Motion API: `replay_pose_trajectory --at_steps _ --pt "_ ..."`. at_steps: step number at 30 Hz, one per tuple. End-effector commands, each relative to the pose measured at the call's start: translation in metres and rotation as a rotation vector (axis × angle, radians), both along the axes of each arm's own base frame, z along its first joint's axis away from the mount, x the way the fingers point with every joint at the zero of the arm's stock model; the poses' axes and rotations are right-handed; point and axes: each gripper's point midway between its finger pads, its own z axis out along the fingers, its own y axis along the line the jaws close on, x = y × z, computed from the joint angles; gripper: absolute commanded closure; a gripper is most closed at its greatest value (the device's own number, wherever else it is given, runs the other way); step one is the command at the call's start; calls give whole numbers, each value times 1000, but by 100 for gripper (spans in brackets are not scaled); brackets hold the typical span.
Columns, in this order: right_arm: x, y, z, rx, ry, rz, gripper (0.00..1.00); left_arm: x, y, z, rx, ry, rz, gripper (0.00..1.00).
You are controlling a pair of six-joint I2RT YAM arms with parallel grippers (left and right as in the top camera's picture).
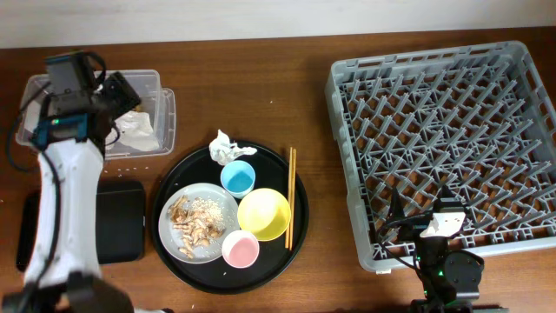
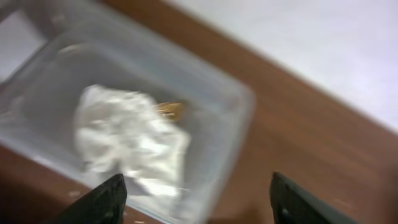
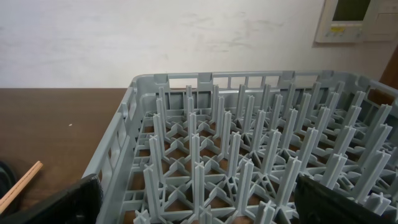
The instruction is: Sort waste into correct bins and load items into the dishwasher rack
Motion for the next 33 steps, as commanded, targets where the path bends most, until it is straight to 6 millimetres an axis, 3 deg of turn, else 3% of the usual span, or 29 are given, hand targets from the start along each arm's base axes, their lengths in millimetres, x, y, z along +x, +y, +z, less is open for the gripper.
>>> replay_pose_trajectory --at_steps 1,6,10,15,22,24,27,33 --pt "0 -3 -3 4 4 -15 1 -10 -68 41 -130 -95 -227 27" --pt "0 -3 -3 4 4 -15 1 -23 -122 2 -105 63 -378 27" --pt "0 -3 -3 4 4 -15 1 -29 -133 -46 -20 234 -359 28" --pt "0 -3 -3 4 4 -15 1 -34 -151 -105 -94 409 -384 34" --pt "0 -3 -3 4 4 -15 1 -46 -190 -159 -170 559 -469 42" --pt "0 -3 -3 4 4 -15 1 -49 -193 -173 -144 597 -466 43" --pt "0 -3 -3 4 4 -15 1 -52 -181 -191 -88 648 -400 44" --pt "0 -3 -3 4 4 -15 1 -48 -154 -195 41 657 -319 44"
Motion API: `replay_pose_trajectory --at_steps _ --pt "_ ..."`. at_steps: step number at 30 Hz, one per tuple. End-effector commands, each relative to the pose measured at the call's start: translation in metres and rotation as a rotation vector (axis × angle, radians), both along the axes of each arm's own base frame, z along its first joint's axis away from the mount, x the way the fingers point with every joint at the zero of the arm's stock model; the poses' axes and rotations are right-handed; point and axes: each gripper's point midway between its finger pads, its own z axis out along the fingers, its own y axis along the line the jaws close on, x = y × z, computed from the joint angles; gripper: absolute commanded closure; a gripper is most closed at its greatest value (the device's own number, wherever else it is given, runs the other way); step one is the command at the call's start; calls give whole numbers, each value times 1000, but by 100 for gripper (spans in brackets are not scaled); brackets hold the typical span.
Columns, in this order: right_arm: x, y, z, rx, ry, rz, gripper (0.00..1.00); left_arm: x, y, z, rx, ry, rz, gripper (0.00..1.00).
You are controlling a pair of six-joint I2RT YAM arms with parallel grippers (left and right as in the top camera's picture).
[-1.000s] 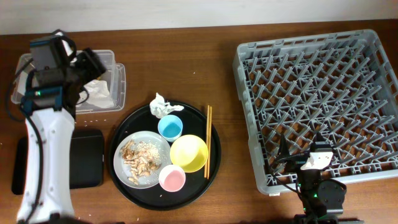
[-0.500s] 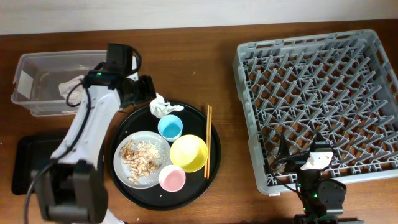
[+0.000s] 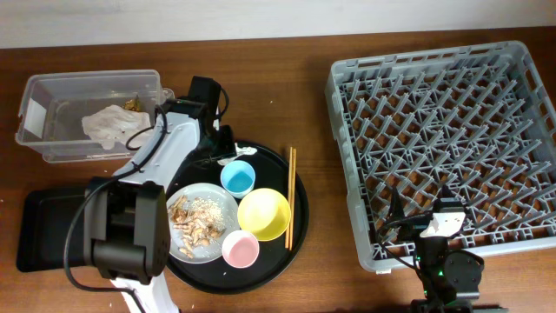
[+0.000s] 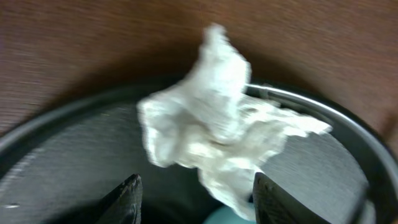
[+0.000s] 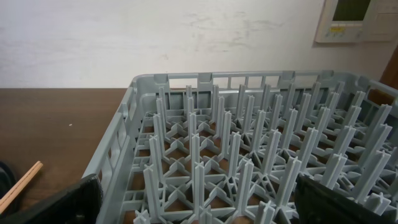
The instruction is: Sort waste into correct bins and load items into the dishwasher rack
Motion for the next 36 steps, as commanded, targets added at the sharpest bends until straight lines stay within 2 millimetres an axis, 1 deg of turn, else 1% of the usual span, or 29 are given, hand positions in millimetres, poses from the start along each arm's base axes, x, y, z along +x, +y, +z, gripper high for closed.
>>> replay_pose_trajectory --at_steps 1,5,6,7,8,12,15,19,20,21,22,24,25,26,27,29,30,34,36 --pt "0 -3 -3 4 4 -15 1 5 22 -4 108 -17 49 44" --pt "0 -3 -3 4 4 -15 1 11 17 -7 86 -32 55 43" --pt "0 -3 -3 4 4 -15 1 13 13 -10 60 -32 56 43" --pt "0 -3 -3 4 4 -15 1 12 4 -15 13 -16 56 43" --pt "0 -3 -3 4 4 -15 1 11 1 -19 -5 -5 59 43" --pt "0 -3 -3 4 4 -15 1 5 2 -33 1 39 66 43" --pt "0 -3 -3 4 4 -15 1 5 1 -34 2 41 66 44" --pt "0 -3 -3 4 4 -15 1 5 1 -36 3 47 65 49" --pt "0 -3 -3 4 4 -15 1 5 1 -37 3 48 65 54" --pt "0 -3 -3 4 4 -15 1 5 2 -38 4 50 65 64" --pt "0 -3 -3 4 4 -15 1 5 2 -38 4 50 65 71" --pt "0 -3 -3 4 4 -15 1 5 2 -37 3 49 66 77" --pt "0 -3 -3 4 4 -15 1 5 2 -37 3 50 67 83" --pt "0 -3 -3 4 4 -15 1 4 3 -37 4 51 68 95" --pt "0 -3 -3 4 4 -15 1 5 4 -37 4 52 72 99" --pt "0 -3 -3 4 4 -15 1 4 8 -32 5 58 80 99" --pt "0 -3 -3 4 4 -15 1 5 9 -25 3 59 84 100" --pt "0 -3 -3 4 4 -15 1 14 9 23 -4 10 76 99" --pt "0 -3 -3 4 4 -15 1 22 10 57 -2 -50 70 99"
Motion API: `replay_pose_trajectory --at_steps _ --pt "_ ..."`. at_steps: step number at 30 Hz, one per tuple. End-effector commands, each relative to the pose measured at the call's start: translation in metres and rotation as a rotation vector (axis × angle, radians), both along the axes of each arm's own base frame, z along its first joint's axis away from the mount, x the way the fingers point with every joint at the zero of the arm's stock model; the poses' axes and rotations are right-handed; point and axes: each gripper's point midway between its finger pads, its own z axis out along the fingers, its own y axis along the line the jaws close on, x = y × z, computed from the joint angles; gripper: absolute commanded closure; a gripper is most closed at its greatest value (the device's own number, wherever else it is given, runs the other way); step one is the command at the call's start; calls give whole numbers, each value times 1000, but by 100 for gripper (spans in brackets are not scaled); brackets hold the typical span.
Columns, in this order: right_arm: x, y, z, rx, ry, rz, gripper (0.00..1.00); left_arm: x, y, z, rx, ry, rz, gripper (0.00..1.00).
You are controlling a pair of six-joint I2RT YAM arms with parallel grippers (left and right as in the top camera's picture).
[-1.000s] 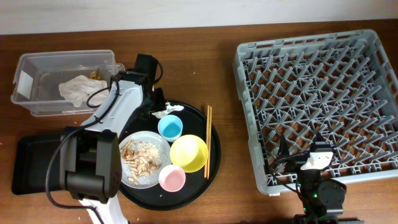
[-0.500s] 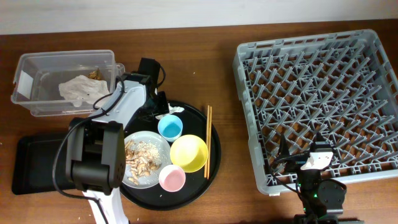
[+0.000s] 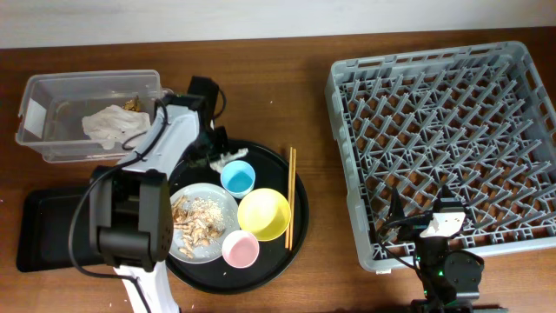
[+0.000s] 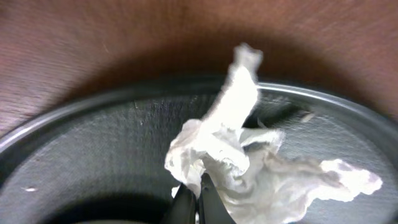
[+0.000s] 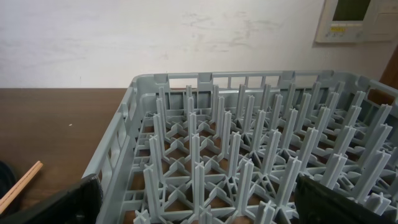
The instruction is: Sort waste into correct bins and load items into the dishwasher rack
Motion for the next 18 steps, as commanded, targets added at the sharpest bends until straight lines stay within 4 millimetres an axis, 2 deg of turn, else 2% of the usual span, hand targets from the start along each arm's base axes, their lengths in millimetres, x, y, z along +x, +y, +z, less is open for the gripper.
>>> replay_pose_trajectory --at_steps 1,3,4,5,6,8,12,16,18 --pt "0 -3 -3 4 4 -15 1 31 1 86 -8 -198 -7 99" --pt "0 -3 -3 5 4 -15 1 41 14 123 55 -296 14 99" --pt "0 -3 -3 5 4 -15 1 47 28 145 121 -364 37 99" --pt "0 -3 -3 5 4 -15 1 50 36 155 162 -400 53 99" --pt "0 -3 -3 5 4 -15 1 55 52 172 240 -459 87 99" --pt "0 -3 -3 5 4 -15 1 60 80 194 362 -534 153 99" --pt "0 -3 -3 5 4 -15 1 62 124 203 480 -557 250 99" --pt "0 -3 -3 4 4 -15 1 63 172 201 505 -552 356 99" --pt "0 -3 -3 4 4 -15 1 63 196 199 512 -553 409 93"
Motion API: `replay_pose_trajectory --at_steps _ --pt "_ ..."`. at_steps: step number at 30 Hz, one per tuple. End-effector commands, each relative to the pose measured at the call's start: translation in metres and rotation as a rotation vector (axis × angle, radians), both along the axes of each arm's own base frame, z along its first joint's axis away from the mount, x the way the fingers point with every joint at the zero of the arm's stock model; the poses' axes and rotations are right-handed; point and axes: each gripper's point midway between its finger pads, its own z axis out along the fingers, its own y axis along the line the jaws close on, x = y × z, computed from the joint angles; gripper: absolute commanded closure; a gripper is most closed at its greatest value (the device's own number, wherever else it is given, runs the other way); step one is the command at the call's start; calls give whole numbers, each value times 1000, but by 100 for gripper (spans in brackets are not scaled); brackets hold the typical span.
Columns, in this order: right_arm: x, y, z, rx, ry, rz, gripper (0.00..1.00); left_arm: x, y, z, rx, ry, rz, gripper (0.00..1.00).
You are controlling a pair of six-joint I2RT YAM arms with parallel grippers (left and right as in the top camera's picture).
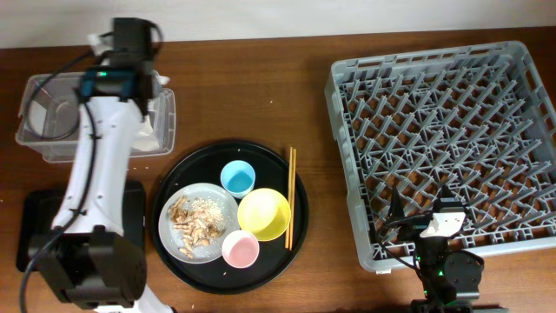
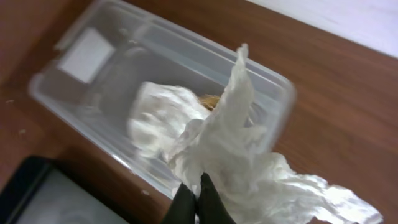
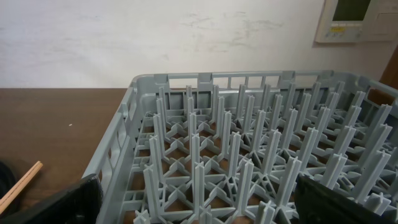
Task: Sort waste into correct bins and load items into the dishwasher rack
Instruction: 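Carry the tissue piece left and drop it into the clear bin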
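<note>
My left gripper (image 2: 198,191) is shut on a crumpled white tissue (image 2: 249,149) and holds it above the right end of the clear plastic bin (image 2: 81,93). Another crumpled tissue (image 2: 155,118) and a brown scrap lie inside that bin. In the overhead view the left arm (image 1: 109,130) reaches over the clear bin (image 1: 35,87). The round black tray (image 1: 169,183) carries a grey plate of food scraps (image 1: 195,226), a blue bowl (image 1: 237,177), a yellow bowl (image 1: 263,214), a pink bowl (image 1: 241,249) and chopsticks (image 1: 291,196). My right gripper (image 3: 199,205) stands open before the grey dishwasher rack (image 3: 249,155).
A black bin (image 1: 130,217) sits at the lower left, partly under the left arm. The dishwasher rack (image 1: 443,130) fills the right side of the table, with no items in it. Bare wood lies between tray and rack.
My left gripper, shut on the tissue at the tray's back edge, is now over the clear bin with the tissue still in it. The tray no longer holds a tissue. The right arm is unmoved.
My left gripper was open over the clear bin, which held one tissue, while a second tissue lay on the tray. Then it hung open over that second tissue, then was shut on it. Now it holds it over the clear bin.
</note>
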Motion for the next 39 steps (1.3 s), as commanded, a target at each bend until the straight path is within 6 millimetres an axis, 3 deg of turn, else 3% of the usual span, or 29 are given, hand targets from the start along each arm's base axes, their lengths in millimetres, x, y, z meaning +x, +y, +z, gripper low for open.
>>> replay_pose_trajectory --at_steps 1,2,6,9,11,18,22,25,28,32,39 --pt "0 -3 -3 5 4 -15 1 -3 54 -2 45 -5 123 90" --pt "0 -3 -3 5 4 -15 1 -4 65 -3 45 -9 147 79" --pt "0 -3 -3 4 4 -15 1 -5 95 -7 41 -26 207 69" --pt "0 -3 -3 5 4 -15 1 0 96 -14 -42 -41 181 26" --pt "0 -3 -3 5 4 -15 1 5 86 -20 -138 -51 130 14" --pt "0 -3 -3 5 4 -15 1 -11 51 -30 -307 27 36 13" --pt "0 -3 -3 5 4 -15 1 -25 37 -6 -353 -2 -2 16" --pt "0 -3 -3 5 4 -15 1 -49 25 22 -384 -22 -29 19" --pt "0 -3 -3 5 4 -15 1 -76 19 36 -388 -3 -25 19" --pt "0 -3 -3 5 4 -15 2 -113 9 43 -407 60 -17 19" --pt "0 -3 -3 5 4 -15 1 -150 1 49 -417 122 -2 19"
